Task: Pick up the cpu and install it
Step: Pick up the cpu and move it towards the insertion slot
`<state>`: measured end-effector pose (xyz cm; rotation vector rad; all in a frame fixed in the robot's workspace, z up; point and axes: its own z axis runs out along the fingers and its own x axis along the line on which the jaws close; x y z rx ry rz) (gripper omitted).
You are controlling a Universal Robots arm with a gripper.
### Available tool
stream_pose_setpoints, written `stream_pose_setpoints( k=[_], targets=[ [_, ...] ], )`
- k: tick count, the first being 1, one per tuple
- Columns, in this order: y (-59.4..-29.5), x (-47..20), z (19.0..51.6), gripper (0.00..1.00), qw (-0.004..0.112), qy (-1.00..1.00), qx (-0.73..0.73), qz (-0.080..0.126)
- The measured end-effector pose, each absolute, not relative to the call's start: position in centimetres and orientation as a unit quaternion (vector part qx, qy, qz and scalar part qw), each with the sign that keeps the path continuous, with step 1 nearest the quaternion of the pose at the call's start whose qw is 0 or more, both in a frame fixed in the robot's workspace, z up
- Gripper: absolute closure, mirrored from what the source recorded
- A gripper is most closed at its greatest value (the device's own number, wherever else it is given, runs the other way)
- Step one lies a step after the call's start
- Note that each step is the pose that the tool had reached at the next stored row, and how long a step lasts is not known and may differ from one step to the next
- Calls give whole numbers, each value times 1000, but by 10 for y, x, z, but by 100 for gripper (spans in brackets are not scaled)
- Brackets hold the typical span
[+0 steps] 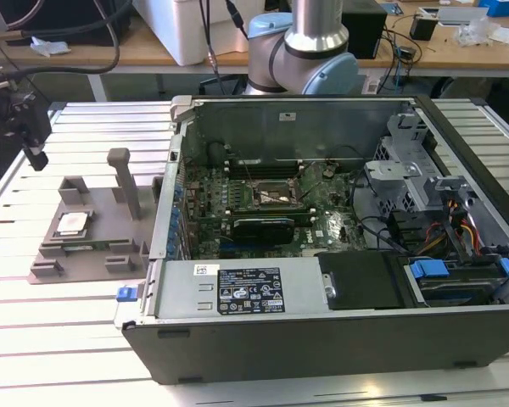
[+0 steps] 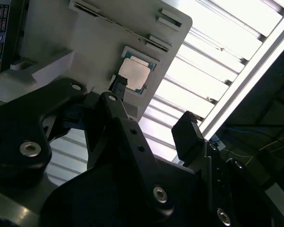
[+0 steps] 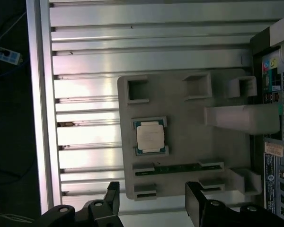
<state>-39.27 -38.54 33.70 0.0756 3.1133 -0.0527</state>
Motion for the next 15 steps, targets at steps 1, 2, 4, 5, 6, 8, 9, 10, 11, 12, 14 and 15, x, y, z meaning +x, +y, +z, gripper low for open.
stream_pose_setpoints(
  k=[1, 2, 4, 5, 6, 8, 9, 10, 11, 12, 14, 15],
  targets=[
    [-385, -393, 335, 34, 13, 999, 24, -17],
    [-384, -393, 333, 34, 13, 999, 24, -17],
    [-383, -393, 331, 34, 13, 999, 24, -17],
    [-383, -393, 330, 34, 13, 999, 24, -17],
    [-383, -393, 329, 34, 13, 999, 24, -17],
    [-382, -393, 326, 34, 13, 999, 24, -17],
    [-382, -393, 325, 34, 13, 999, 24, -17],
    [-382, -393, 323, 34, 13, 999, 24, -17],
    [-382, -393, 321, 34, 13, 999, 24, -17],
    [-382, -393, 319, 34, 13, 999, 24, -17],
    [-382, -393, 316, 34, 13, 999, 24, -17],
    [-382, -393, 315, 34, 13, 999, 24, -17]
  ],
)
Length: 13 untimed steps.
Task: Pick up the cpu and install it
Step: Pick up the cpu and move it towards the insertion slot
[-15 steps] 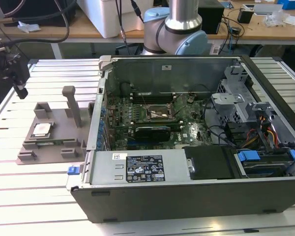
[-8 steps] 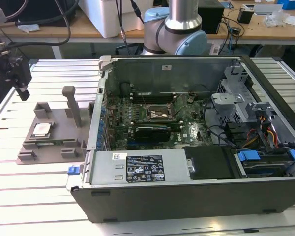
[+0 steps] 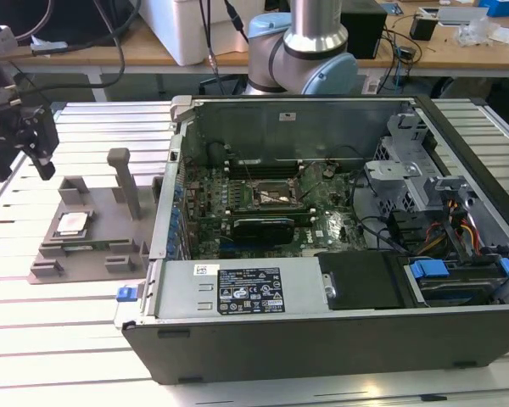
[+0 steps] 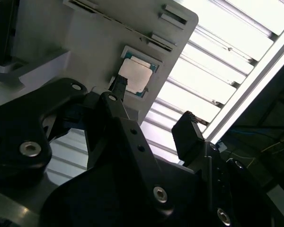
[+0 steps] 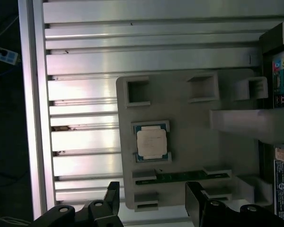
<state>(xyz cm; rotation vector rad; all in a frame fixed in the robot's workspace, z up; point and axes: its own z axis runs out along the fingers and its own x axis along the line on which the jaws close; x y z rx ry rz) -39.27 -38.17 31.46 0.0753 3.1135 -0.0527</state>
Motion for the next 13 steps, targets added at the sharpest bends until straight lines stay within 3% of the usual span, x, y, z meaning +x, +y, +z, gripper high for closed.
stream_pose_setpoints(
  k=[13],
  targets=[
    [-381, -393, 297, 34, 13, 999, 24, -17]
  ],
)
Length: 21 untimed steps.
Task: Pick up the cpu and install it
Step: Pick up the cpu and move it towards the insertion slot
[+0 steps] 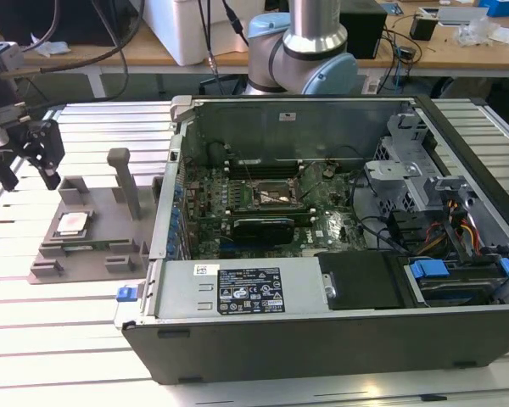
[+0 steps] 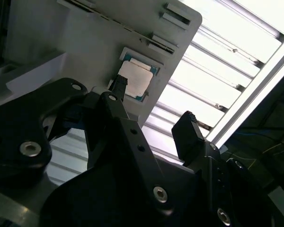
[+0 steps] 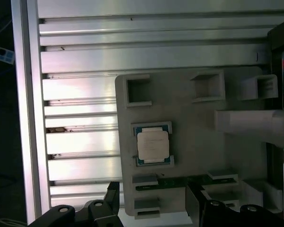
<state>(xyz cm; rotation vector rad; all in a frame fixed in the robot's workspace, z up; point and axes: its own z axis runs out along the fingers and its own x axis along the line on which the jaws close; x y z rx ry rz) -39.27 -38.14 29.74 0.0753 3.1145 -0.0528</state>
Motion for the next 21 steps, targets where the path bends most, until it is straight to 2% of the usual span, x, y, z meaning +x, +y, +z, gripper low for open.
stream_pose_setpoints(
  k=[21],
  targets=[
    [-381, -393, 271, 34, 13, 999, 24, -17]
  ],
)
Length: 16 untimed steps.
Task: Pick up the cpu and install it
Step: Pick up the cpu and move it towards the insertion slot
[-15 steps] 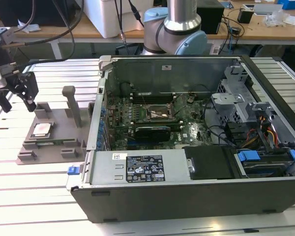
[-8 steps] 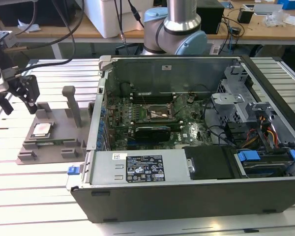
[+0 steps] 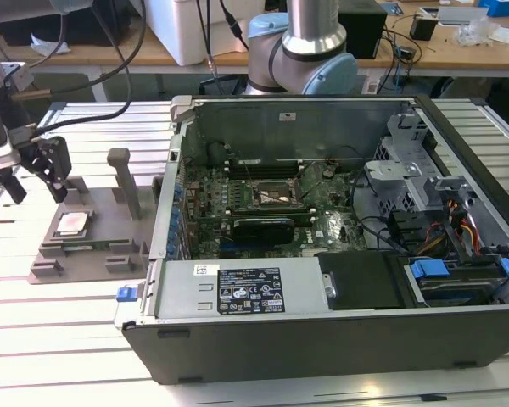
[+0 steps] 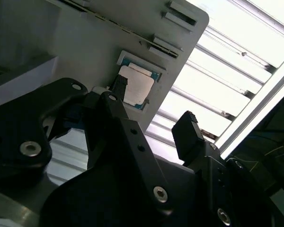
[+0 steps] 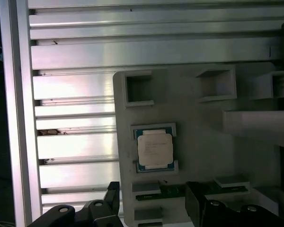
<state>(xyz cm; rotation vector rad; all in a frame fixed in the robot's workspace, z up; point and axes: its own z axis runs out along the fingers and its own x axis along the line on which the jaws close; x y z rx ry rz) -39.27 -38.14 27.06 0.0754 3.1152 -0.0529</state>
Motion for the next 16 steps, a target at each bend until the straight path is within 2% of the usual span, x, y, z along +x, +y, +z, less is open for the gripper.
stream_pose_setpoints(
  k=[11, 16],
  targets=[
    [-376, -392, 246, 34, 12, 1000, 23, -17],
    [-374, -392, 240, 34, 13, 999, -37, -16]
  ],
)
